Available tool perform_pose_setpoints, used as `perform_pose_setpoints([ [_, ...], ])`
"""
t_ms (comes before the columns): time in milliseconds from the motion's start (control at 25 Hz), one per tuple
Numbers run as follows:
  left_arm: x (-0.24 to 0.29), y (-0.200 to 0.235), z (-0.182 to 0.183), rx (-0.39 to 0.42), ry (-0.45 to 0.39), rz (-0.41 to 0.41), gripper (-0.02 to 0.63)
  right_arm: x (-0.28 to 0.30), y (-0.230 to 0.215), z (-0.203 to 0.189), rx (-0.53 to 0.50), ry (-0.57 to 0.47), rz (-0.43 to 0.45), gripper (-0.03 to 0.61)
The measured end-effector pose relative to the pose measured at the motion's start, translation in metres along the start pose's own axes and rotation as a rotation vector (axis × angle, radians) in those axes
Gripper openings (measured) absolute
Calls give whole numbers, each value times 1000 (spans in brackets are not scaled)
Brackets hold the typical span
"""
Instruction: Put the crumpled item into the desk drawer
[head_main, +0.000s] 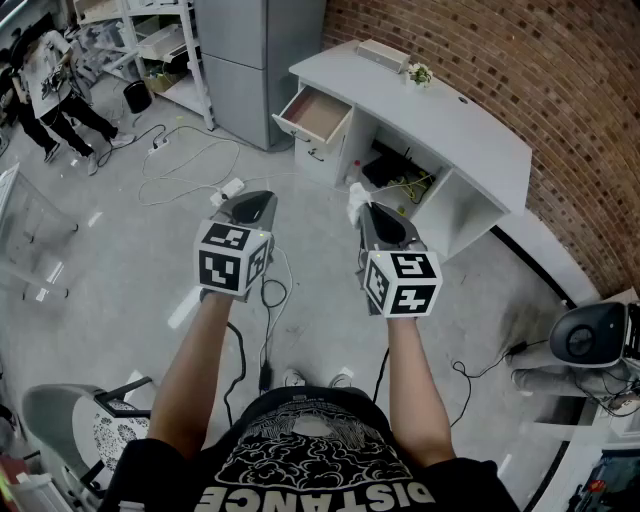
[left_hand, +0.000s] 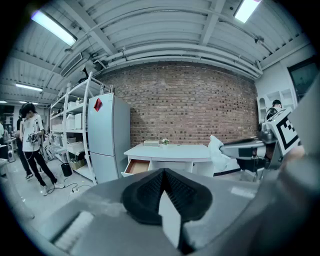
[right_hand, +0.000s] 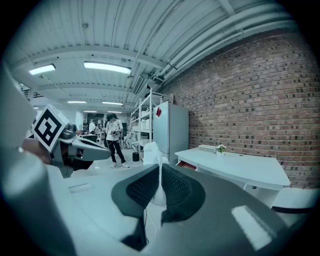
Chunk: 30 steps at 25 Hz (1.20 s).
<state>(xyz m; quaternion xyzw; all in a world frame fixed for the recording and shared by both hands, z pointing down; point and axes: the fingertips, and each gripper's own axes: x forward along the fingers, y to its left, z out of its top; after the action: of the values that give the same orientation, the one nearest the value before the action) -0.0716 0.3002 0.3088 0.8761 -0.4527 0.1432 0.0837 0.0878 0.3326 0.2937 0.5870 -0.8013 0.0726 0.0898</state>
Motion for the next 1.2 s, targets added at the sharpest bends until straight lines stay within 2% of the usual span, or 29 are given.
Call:
perform_pose_setpoints([
  [560, 5, 9, -9, 1, -1, 3, 0, 19, 10, -11, 4, 8, 20, 17],
  [920, 38, 13, -7, -3, 3, -11, 0, 46, -8, -16, 1, 17, 21, 17],
  [1200, 87, 20, 6, -9, 11, -11, 0, 85, -38, -11, -4, 27, 41, 17],
])
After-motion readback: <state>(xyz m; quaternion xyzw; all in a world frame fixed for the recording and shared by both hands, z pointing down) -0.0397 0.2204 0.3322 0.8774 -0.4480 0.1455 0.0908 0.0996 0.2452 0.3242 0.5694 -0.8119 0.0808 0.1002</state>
